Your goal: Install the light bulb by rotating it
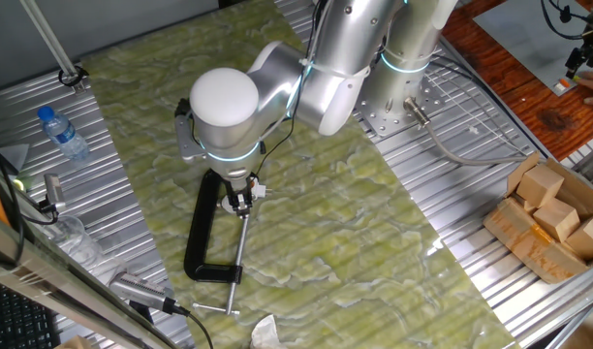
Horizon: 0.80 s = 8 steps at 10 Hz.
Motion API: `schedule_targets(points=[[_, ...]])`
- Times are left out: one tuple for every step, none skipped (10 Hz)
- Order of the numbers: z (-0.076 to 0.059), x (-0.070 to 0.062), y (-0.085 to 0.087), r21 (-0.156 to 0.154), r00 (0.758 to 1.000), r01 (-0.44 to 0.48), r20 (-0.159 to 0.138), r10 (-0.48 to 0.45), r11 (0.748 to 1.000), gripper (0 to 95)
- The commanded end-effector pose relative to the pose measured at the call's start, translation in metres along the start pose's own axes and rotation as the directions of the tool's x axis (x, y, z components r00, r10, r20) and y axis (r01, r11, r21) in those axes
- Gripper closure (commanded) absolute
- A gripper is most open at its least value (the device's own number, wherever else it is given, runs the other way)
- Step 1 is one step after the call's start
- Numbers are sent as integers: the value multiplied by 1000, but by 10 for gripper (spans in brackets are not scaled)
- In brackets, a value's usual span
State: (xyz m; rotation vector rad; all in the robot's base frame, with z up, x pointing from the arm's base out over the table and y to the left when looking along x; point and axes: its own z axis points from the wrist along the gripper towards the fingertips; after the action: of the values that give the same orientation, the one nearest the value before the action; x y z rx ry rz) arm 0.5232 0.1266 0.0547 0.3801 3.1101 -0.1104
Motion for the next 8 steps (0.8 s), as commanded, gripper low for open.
schedule_targets(points=[[1, -1, 0, 1, 1000, 0, 2, 0, 1000, 760], [0, -1, 0, 1, 1000, -1, -1, 1, 1000, 950], [-3, -2, 0, -1, 1000, 0, -3, 0, 1000, 950], [-3, -3, 1, -2, 1000, 2, -3, -2, 1000, 950], [-4, -4, 1, -1, 1000, 6, -5, -6, 1000, 950], [-5, -5, 1, -1, 1000, 9, -8, -9, 1000, 950], [-9, -5, 1, 0, 1000, 24, -16, -24, 1000, 950], [-11, -5, 1, 2, 999, 32, -18, -32, 999, 950]])
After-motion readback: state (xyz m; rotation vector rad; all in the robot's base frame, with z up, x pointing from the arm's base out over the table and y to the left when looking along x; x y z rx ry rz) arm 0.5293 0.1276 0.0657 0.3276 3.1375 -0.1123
